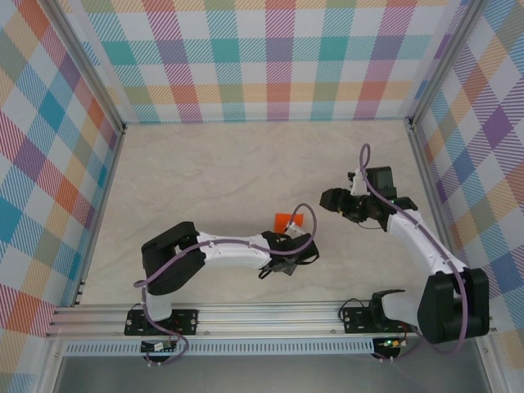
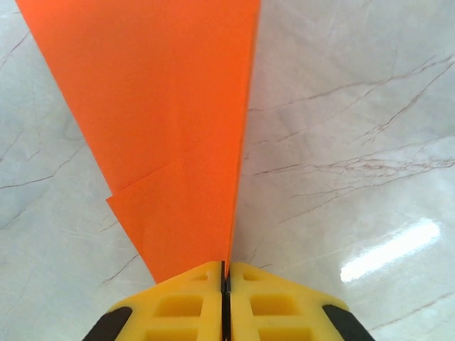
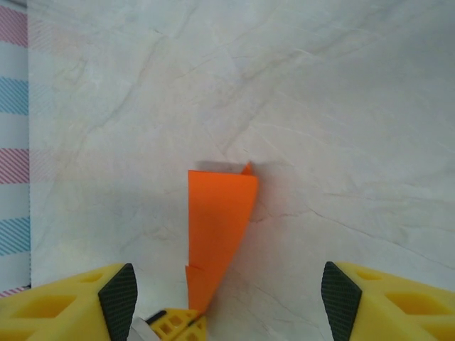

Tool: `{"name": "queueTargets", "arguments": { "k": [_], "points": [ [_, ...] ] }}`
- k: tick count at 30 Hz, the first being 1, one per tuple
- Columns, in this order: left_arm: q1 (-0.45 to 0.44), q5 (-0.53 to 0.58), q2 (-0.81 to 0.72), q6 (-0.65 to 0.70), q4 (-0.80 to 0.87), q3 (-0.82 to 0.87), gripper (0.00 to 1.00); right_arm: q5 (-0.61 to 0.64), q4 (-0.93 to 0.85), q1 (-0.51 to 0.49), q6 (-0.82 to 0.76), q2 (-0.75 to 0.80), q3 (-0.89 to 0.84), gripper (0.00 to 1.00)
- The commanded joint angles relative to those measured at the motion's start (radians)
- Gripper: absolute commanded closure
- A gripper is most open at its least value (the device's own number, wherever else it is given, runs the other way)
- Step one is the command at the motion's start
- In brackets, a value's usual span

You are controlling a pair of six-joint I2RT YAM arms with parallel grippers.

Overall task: Fold a paper plane with a square sheet of paper (fold left side to right side)
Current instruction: Fold the wing for the fifth time at the center of the table.

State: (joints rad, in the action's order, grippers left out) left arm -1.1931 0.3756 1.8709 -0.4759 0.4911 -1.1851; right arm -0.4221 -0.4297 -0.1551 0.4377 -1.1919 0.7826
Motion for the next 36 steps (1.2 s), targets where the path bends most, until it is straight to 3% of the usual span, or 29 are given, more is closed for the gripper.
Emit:
{"name": "queueTargets", "arguments": {
  "k": [1, 8, 16, 21, 26, 36],
  "points": [
    [0.032, -0.089, -0.073, -0.022, -0.08, 0.033, 0.92, 0.029, -0.089, 0.007, -0.053, 0.029, -0.063, 0.27],
    [0.121, -0.307, -0.125, -0.081, -0.27, 0.138, 0.95, -0.123, 0.114, -0.02, 0.029, 0.079, -0.237, 0.25],
    [0.207, -0.445, -0.174, -0.178, -0.48, 0.272, 0.98, -0.104, 0.205, -0.102, 0.075, 0.048, -0.285, 0.24],
    [0.259, -0.537, -0.206, -0.253, -0.66, 0.382, 0.99, -0.106, 0.345, -0.18, 0.133, -0.036, -0.291, 0.23],
    [0.295, -0.594, -0.22, -0.291, -0.736, 0.42, 1.0, -0.053, 0.434, -0.273, 0.17, -0.121, -0.258, 0.25],
    [0.352, -0.677, -0.207, -0.427, -0.932, 0.508, 1.0, -0.052, 0.65, -0.312, 0.262, -0.252, -0.237, 0.31]
  ]
}}
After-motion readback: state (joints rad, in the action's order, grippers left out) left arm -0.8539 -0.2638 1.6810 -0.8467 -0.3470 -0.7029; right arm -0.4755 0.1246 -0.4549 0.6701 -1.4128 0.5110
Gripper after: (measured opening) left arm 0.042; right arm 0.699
